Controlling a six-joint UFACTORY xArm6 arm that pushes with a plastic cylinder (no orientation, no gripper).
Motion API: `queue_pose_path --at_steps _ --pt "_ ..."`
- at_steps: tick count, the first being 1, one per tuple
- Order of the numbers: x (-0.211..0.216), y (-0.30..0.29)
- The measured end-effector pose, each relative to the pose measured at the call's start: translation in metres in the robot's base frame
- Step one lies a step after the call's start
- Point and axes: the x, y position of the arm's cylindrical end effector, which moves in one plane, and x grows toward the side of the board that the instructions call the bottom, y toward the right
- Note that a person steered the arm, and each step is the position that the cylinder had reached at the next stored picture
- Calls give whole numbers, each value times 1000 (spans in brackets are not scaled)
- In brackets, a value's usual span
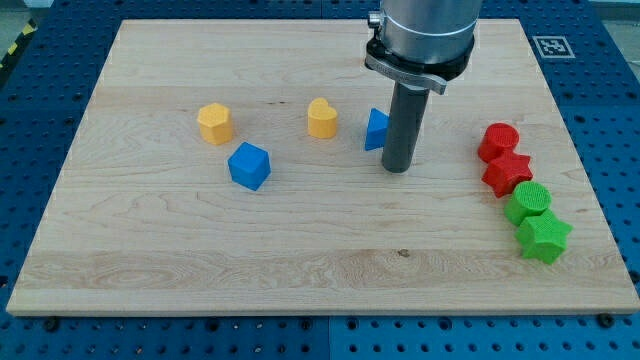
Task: Slide the blue triangle slightly up
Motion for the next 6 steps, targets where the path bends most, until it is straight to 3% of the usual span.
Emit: queue_pose_path --at_steps 6 --pt "-32 -16"
